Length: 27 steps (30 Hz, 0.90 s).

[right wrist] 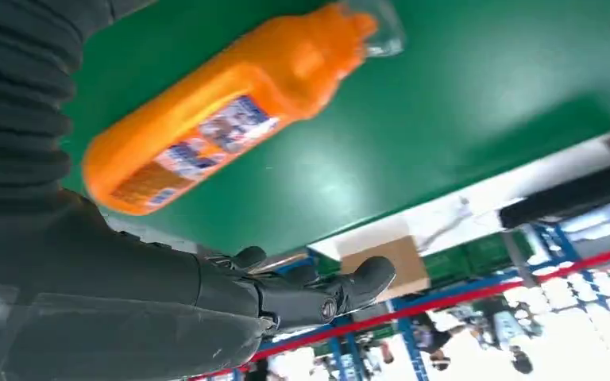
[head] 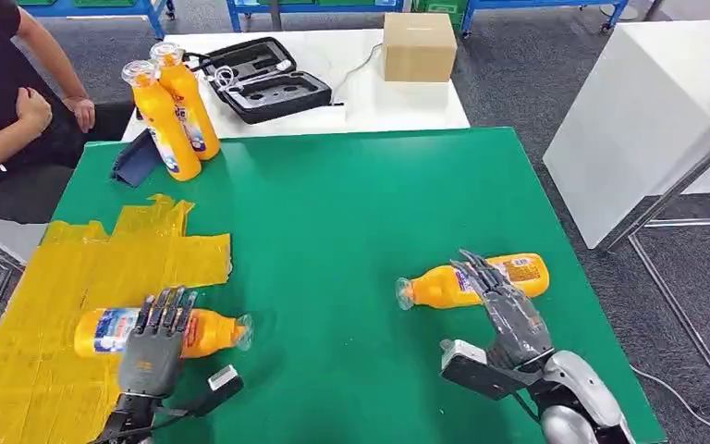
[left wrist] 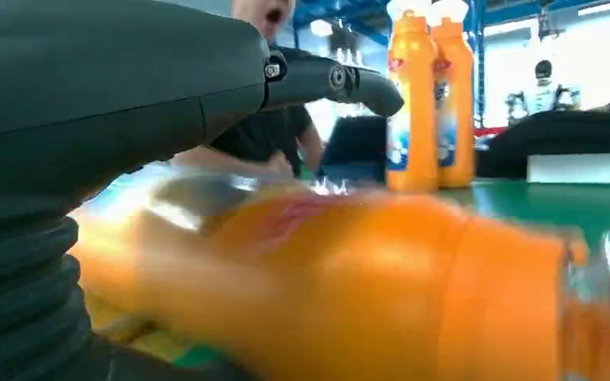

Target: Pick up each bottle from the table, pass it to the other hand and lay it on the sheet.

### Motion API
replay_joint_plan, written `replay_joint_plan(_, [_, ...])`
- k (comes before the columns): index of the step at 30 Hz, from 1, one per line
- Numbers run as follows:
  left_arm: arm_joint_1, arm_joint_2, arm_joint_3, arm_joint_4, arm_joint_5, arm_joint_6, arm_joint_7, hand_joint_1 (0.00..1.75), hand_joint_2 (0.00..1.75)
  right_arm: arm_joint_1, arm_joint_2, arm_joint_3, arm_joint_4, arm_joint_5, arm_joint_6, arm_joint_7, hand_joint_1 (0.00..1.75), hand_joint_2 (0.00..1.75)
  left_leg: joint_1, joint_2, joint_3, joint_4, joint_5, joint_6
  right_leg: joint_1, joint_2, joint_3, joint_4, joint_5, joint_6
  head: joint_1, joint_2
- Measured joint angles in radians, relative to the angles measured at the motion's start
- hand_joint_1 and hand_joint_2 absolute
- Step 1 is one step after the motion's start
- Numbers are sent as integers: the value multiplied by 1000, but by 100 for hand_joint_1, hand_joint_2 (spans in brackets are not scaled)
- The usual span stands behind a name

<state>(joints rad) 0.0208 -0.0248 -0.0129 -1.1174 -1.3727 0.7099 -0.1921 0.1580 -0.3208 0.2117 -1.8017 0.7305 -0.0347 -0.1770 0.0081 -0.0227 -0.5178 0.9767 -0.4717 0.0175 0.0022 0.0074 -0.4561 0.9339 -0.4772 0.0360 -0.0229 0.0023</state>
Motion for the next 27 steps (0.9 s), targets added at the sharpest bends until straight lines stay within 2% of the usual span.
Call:
replay_joint_plan(5, [73, -32, 34, -121, 294, -109, -187, 0, 0, 59, -23, -83, -24, 0, 11, 0, 0, 0, -1, 1, -4, 0, 0, 0, -1, 0, -4, 0, 0, 0, 0, 0])
replay_joint_plan(11, [112, -51, 61, -236, 349, -146, -215, 0, 0, 93, -30, -145, -38, 0, 19, 0, 0, 0, -3, 1, -5, 0, 0, 0, -2, 0, -6, 0, 0, 0, 0, 0])
replay_joint_plan(12, [115, -54, 62, -243, 349, -147, -215, 0, 0, 93, -30, -149, -38, 0, 19, 0, 0, 175, -3, 1, -5, 0, 0, 0, -2, 0, -6, 0, 0, 0, 0, 0])
replay_joint_plan(15, [121, -60, 69, -266, 364, -158, -226, 0, 0, 98, -30, -162, -39, 1, 21, 0, 0, 175, -3, 1, -5, 0, 0, 0, -2, 0, -6, 0, 0, 0, 0, 0])
replay_joint_plan(17, [130, -65, 76, -288, 466, -223, -270, 0, 0, 106, -30, -174, -40, 6, 30, 10, 0, 175, -3, 1, -5, 0, 0, 0, -2, 0, -6, 0, 0, 0, 0, 0])
replay_joint_plan(22, [161, -99, 119, -463, 899, -556, -378, 0, 0, 108, -21, -268, -13, 76, 85, 12, 0, 175, -3, 1, -7, 0, 0, 0, -3, 0, -7, 1, 0, 0, 0, 0])
replay_joint_plan(27, [198, -151, 161, -659, 1095, -770, -398, 0, 0, 19, 14, -330, 117, 189, 71, 28, 0, 175, -4, 2, -7, 0, 0, 1, -3, 1, -7, 1, 0, 1, 0, 0])
